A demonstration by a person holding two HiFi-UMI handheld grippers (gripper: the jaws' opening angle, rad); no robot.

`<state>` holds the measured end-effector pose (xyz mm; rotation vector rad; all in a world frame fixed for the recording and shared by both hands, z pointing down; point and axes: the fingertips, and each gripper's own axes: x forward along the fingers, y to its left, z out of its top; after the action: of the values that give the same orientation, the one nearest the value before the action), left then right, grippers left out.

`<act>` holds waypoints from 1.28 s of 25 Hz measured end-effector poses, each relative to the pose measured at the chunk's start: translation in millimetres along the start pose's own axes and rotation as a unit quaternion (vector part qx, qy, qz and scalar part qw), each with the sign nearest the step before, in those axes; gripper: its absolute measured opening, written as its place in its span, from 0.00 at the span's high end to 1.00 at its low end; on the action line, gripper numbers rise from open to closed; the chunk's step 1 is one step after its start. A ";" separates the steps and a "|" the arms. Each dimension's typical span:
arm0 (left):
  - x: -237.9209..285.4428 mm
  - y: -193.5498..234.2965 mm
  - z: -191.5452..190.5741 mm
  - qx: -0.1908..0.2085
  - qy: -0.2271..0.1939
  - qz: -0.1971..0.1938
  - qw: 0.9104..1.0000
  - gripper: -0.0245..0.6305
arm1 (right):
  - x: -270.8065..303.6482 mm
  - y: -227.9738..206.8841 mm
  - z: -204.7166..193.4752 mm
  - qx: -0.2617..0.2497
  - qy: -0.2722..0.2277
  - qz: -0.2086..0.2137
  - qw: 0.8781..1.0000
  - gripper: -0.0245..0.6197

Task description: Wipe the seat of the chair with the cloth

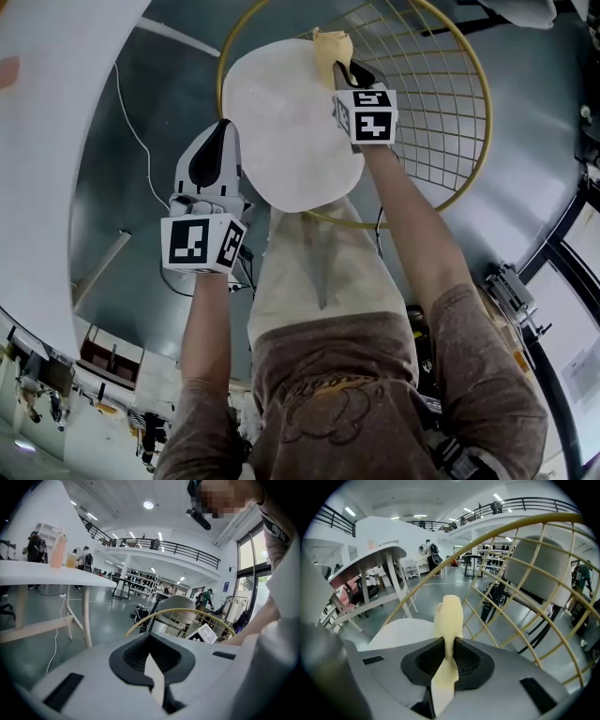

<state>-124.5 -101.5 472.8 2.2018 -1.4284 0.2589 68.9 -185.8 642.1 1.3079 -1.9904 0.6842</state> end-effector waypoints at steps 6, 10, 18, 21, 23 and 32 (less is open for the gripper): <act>0.9 12.9 -14.7 -0.002 0.011 -0.003 1.000 0.95 | 33.1 1.1 -15.3 -0.001 0.040 -0.005 0.999 0.85; 3.7 2.9 -9.6 -0.008 0.010 -0.001 1.000 0.95 | 34.5 -10.4 -10.6 0.006 0.048 -0.003 0.999 0.85; 6.2 11.7 -14.4 -0.024 0.008 0.009 1.000 0.95 | 46.5 6.5 -10.5 0.011 0.053 0.017 0.998 0.85; 7.9 13.9 -14.0 -0.023 0.007 0.013 1.000 0.95 | 46.0 14.7 -9.6 0.011 0.049 0.028 0.998 0.85; 6.2 21.7 -15.9 -0.023 0.006 0.014 1.000 0.95 | 50.2 27.5 -10.0 0.013 0.049 0.038 0.998 0.85; -0.9 17.7 -10.6 -0.028 0.008 0.020 0.999 0.95 | 44.1 76.2 1.3 0.015 0.037 0.087 0.995 0.85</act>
<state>-139.6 -101.2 486.8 2.1245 -1.4546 0.2470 -15.0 -184.8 669.1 1.1182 -2.0563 0.8350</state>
